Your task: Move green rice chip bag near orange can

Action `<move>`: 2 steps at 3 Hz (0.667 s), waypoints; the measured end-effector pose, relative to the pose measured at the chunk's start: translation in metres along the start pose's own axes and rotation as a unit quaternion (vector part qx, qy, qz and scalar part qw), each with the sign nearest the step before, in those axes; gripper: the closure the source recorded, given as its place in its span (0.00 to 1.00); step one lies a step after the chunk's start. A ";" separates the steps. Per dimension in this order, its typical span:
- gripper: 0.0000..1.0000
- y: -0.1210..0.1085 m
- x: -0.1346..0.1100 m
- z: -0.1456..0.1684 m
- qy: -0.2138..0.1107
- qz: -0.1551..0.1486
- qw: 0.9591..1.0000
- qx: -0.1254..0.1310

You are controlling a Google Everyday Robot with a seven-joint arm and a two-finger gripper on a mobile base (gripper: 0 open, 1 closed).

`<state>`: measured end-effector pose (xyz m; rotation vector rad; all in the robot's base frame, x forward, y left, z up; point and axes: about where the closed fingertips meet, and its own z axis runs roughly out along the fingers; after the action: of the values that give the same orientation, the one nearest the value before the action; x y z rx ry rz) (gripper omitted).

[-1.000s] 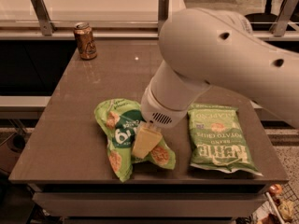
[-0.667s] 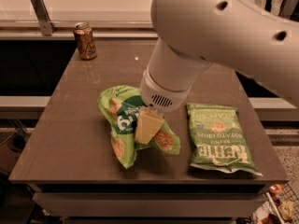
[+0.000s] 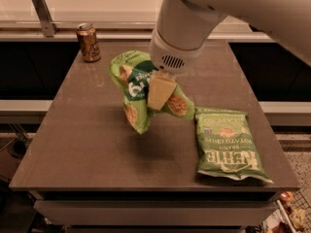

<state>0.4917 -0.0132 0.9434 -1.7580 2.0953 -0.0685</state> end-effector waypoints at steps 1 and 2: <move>1.00 -0.042 -0.004 -0.009 -0.014 -0.006 0.999 0.046; 1.00 -0.083 -0.013 -0.020 -0.032 -0.008 0.995 0.098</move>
Offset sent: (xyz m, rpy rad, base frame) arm 0.1198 -0.0131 0.0751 0.0565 -0.3314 -0.0413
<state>0.5644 -0.0222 0.9898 -1.6381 1.9575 -0.2110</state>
